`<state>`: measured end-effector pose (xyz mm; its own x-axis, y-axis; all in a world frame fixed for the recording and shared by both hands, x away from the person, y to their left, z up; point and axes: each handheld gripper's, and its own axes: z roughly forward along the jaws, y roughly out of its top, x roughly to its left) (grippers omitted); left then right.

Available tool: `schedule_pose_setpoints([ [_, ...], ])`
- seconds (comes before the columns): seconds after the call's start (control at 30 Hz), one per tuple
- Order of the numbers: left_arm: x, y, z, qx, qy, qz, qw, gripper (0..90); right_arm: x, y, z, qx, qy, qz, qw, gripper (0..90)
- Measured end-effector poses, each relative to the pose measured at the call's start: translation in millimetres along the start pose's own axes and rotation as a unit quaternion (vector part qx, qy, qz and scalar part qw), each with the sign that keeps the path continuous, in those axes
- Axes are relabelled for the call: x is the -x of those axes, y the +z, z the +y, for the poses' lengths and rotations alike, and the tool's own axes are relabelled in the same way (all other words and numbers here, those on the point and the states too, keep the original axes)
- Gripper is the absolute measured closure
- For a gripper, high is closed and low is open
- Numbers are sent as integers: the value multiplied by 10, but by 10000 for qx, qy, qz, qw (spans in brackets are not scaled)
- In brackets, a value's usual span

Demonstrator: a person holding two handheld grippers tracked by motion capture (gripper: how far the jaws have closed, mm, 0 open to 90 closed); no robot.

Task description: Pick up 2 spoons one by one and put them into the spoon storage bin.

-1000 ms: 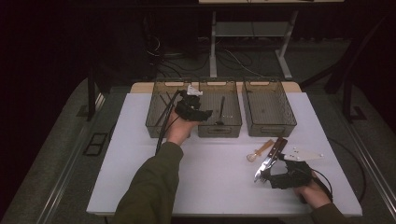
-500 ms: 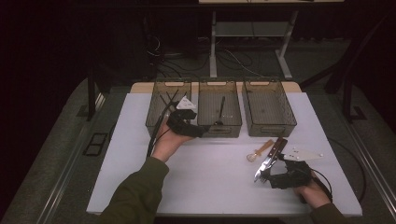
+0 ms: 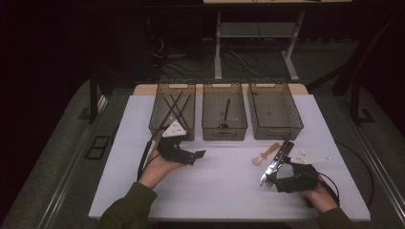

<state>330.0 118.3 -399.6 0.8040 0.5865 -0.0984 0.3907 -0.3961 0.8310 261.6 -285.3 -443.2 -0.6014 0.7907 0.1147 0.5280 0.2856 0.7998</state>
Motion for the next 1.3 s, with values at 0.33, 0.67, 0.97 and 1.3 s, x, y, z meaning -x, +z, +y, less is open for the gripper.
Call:
schedule_pose_setpoints([
  [0.33, 147, -158, -382, -33, 174, -120, 9998, 0, 35, -29, 10, 59, 145, -3, 9999, 32],
  [0.67, 147, -338, -614, 50, 141, -125, 9998, 0, 14, -79, 88, 236, -31, -59, 9997, 32],
  [0.97, 205, -335, -667, -38, 119, -177, 9998, 8, 9, -26, 138, -21, -156, 62, 9999, 32],
  [1.3, 212, -326, -661, -64, 124, -234, 9996, 10, 67, 79, 221, -355, -221, 45, 9991, 262],
])
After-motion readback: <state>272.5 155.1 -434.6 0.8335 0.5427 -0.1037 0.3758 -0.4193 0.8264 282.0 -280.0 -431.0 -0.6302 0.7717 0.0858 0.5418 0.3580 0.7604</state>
